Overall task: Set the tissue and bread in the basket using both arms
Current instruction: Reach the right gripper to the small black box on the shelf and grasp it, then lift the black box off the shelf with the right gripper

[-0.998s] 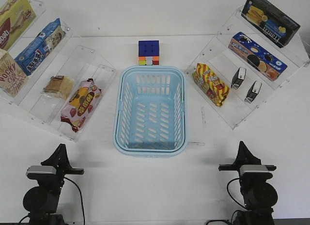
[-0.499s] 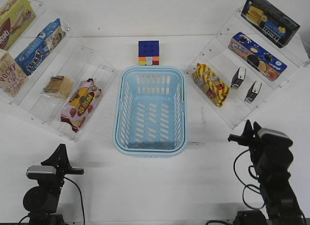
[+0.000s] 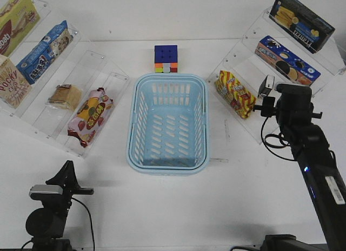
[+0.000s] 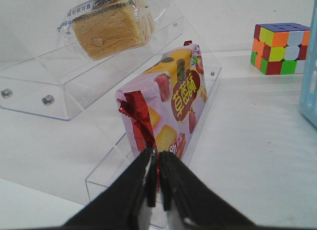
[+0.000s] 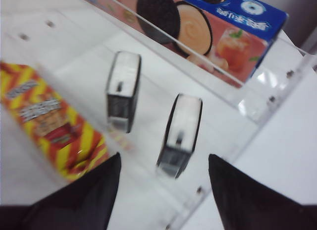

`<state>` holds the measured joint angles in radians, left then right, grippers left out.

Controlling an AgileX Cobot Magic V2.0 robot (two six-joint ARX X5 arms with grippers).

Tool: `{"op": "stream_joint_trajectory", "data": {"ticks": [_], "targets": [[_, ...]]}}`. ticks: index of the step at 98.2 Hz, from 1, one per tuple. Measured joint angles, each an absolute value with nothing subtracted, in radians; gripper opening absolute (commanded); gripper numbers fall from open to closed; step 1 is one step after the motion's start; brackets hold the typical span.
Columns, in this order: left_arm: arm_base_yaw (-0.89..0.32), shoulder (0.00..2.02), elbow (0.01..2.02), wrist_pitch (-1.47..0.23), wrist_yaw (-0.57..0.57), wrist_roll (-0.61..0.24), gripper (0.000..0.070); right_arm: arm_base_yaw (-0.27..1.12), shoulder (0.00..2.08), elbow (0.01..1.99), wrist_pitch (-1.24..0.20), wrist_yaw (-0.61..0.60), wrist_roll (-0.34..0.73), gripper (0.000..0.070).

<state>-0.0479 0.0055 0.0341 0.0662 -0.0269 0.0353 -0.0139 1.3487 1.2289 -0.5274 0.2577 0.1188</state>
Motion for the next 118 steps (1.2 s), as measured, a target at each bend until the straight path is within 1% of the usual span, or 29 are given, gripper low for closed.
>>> {"op": "stream_joint_trajectory", "data": {"ticks": [15,41,43,45,57,61,64,85,96,102,108,109,110,115,116,118], "targets": [[-0.048,0.006,0.034,0.066,-0.027,0.036,0.0001,-0.028,1.435,1.259,-0.527,0.258,0.106,0.0406],[-0.048,0.006,0.034,0.066,-0.027,0.035,0.0001,-0.062,1.496,1.26,-0.505,0.238,0.104,0.0396],[-0.048,0.006,0.034,0.066,-0.027,0.035,0.0001,-0.065,1.5,1.26,-0.503,0.234,0.104,0.0376],[-0.048,0.006,0.034,0.066,-0.027,0.035,0.0001,-0.069,1.502,1.26,-0.502,0.231,0.104,0.0342],[-0.048,0.006,0.034,0.066,-0.027,0.036,0.0001,-0.087,1.515,1.26,-0.488,0.225,0.104,0.0085],[-0.048,0.006,0.034,0.066,-0.027,0.035,0.0001,-0.093,1.518,1.26,-0.486,0.217,0.104,0.0027],[-0.048,0.006,0.034,0.066,-0.027,0.035,0.0001,-0.097,1.519,1.26,-0.486,0.21,0.104,0.0],[-0.048,0.006,0.034,0.066,-0.027,0.036,0.0001,-0.105,1.49,1.26,-0.498,0.198,0.104,0.0],[-0.048,0.006,0.034,0.066,-0.027,0.036,0.0001,-0.098,1.388,1.266,-0.54,0.171,0.104,0.0],[-0.048,0.006,0.034,0.066,-0.027,0.036,0.0001,-0.087,1.314,1.285,-0.555,0.134,0.105,0.0],[-0.048,0.006,0.034,0.066,-0.027,0.035,0.0001,-0.065,1.238,1.308,-0.55,0.07,0.123,0.0],[-0.048,0.006,0.034,0.066,-0.027,0.035,0.0001,-0.059,1.219,1.311,-0.546,0.047,0.131,0.0],[-0.048,0.006,0.034,0.066,-0.027,0.036,0.0001,-0.041,1.179,1.316,-0.533,-0.012,0.149,0.0],[-0.048,0.006,0.034,0.066,-0.027,0.035,0.0001,-0.011,1.135,1.318,-0.516,-0.102,0.175,0.0],[-0.048,0.006,0.034,0.066,-0.027,0.035,0.0001,0.031,1.119,1.318,-0.496,-0.191,0.199,0.0],[-0.048,0.006,0.034,0.066,-0.027,0.035,0.0001,0.05,1.118,1.318,-0.488,-0.215,0.204,0.0]]}}
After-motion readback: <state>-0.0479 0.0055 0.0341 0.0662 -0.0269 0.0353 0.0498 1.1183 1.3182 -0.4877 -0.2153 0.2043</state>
